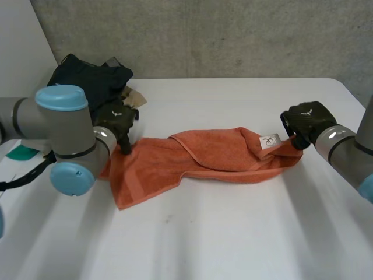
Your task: Fold the laundry.
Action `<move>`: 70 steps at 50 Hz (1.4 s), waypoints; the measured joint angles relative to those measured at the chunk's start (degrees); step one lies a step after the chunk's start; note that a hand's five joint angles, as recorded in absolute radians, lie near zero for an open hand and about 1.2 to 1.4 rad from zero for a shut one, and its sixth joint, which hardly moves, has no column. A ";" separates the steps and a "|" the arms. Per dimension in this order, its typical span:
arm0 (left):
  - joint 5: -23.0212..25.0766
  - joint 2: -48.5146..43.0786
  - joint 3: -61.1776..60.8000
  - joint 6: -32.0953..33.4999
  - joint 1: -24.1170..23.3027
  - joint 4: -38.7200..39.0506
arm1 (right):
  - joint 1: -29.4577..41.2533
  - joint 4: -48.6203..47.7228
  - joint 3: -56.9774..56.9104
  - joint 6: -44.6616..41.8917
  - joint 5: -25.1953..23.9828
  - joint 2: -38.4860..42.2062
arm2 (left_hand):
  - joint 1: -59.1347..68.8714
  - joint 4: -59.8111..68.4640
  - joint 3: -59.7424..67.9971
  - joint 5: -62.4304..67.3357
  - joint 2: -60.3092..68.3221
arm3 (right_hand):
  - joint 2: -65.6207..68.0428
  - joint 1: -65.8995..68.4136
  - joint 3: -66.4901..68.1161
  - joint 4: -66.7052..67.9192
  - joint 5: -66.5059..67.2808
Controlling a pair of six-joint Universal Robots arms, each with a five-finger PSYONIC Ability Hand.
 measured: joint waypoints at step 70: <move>6.32 19.27 -12.83 2.64 2.19 -5.92 | 16.87 6.92 -21.24 10.87 2.19 6.24 | -12.37 -11.58 -10.55 -10.20 -11.12 | -0.30 -0.33 -0.31 -0.25 -0.23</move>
